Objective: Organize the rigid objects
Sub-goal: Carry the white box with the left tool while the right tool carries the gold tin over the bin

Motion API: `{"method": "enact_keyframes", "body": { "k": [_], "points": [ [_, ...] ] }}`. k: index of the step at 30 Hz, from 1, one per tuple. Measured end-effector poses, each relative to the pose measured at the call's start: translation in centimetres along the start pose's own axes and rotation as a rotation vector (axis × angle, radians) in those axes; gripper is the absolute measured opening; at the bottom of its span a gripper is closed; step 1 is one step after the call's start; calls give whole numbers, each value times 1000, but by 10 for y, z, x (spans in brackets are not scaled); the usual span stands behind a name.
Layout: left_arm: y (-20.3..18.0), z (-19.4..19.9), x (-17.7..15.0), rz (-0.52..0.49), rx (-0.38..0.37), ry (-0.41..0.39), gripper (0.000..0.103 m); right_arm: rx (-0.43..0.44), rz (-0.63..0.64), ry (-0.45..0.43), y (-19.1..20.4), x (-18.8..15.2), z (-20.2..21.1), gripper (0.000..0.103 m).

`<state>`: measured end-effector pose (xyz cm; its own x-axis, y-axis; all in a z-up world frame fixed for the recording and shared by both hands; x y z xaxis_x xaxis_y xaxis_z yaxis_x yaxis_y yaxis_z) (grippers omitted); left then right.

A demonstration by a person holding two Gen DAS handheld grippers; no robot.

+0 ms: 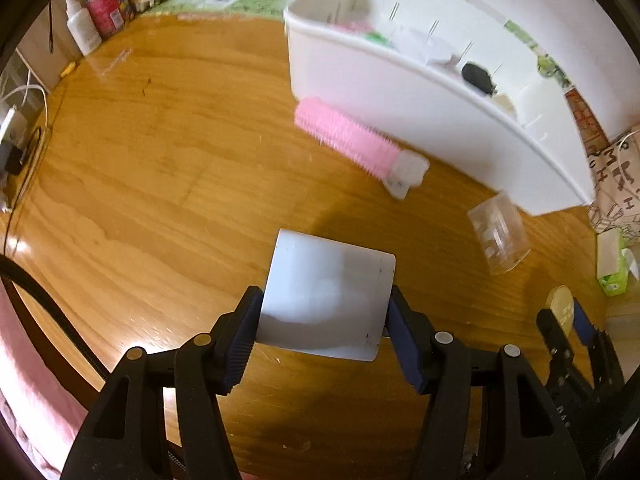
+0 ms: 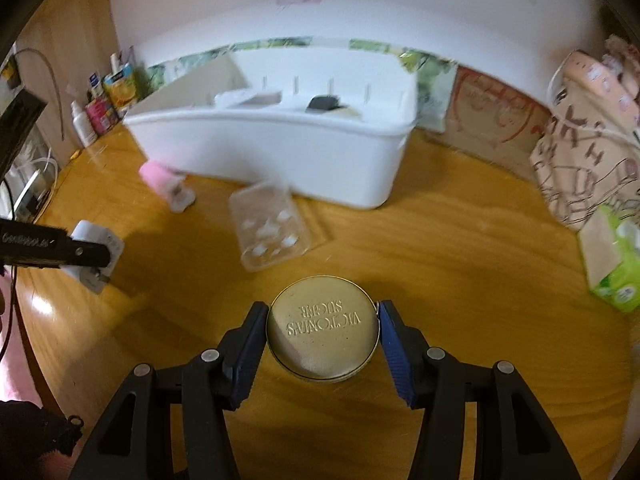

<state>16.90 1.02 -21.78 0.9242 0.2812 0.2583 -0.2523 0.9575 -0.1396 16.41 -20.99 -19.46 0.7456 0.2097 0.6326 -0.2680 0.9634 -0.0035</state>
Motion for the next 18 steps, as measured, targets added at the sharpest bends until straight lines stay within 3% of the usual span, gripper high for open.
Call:
{"method": "enact_keyframes", "body": {
  "k": [6,12,18],
  "points": [
    [-6,34,23,-11,24,-14,64,-31,5,-67,-12,37,18,56],
    [12,60,48,-23,69,-33,64,-44,39,-152,-19,84,40,56],
    [7,90,88,-67,78,-117,64,-72,79,-232,-26,133,60,56]
  ]
}}
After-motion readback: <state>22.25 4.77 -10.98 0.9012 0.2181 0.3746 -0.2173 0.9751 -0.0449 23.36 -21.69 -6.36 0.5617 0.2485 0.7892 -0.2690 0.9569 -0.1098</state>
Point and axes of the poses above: each gripper's, at about its wrist camera, not at the fingertips, and z roughly against the way its jaws point, y to its left, x to its top, the point moved 4 cm from there along -z, roughly the way its jaws point
